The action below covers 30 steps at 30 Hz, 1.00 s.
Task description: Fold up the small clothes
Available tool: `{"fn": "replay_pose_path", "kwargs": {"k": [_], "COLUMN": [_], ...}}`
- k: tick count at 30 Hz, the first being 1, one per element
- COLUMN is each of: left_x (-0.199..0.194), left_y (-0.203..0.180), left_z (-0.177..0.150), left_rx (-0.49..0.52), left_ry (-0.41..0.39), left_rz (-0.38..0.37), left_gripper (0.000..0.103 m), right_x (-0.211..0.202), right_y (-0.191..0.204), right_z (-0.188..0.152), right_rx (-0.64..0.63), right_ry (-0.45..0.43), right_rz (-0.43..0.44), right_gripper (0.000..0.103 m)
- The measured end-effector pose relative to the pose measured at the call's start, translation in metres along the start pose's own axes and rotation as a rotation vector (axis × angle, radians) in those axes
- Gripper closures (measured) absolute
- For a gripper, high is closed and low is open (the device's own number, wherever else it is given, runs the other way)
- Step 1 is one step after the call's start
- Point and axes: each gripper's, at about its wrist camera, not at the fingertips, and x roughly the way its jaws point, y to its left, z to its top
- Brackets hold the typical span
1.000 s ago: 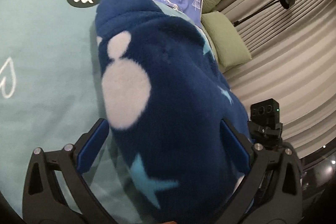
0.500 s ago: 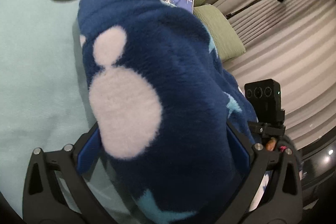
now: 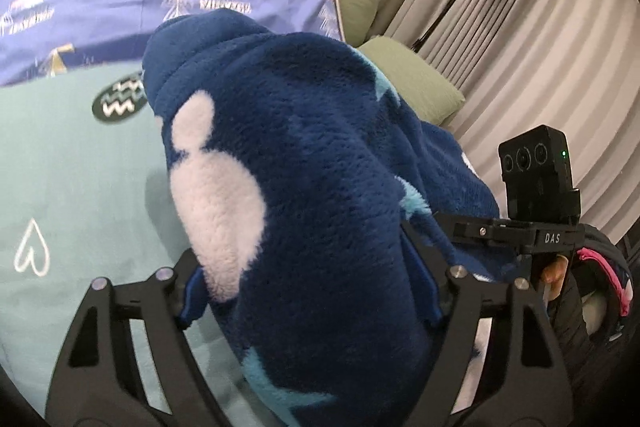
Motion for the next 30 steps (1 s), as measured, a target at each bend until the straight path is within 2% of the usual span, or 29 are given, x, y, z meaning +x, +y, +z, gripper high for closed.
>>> {"fn": "replay_pose_path", "kwargs": {"k": [7,16,25,30], "left_x": [-0.022,-0.022,0.001,0.022], "left_y": [-0.017,-0.029,-0.021,-0.005], "left_z": [0.025,0.063,0.118,0.146], "left_rx": [0.080,0.150,0.146,0.127], "left_ry": [-0.084,-0.142,-0.134,-0.102], "left_rz": [0.021,0.054,0.074,0.090], "left_gripper": [0.023,0.025,0.028,0.028], "right_x": [-0.024,-0.040,-0.043,-0.030], "right_y": [0.021,0.027,0.019,0.009], "right_z": [0.021,0.049,0.087,0.115], "right_rx": [-0.061,-0.110,-0.097,-0.060], "right_ry": [-0.096,-0.184,-0.216,-0.196], "right_rz": [-0.010,-0.008,-0.029,-0.018], "right_gripper": [0.043,0.045,0.047,0.047]}}
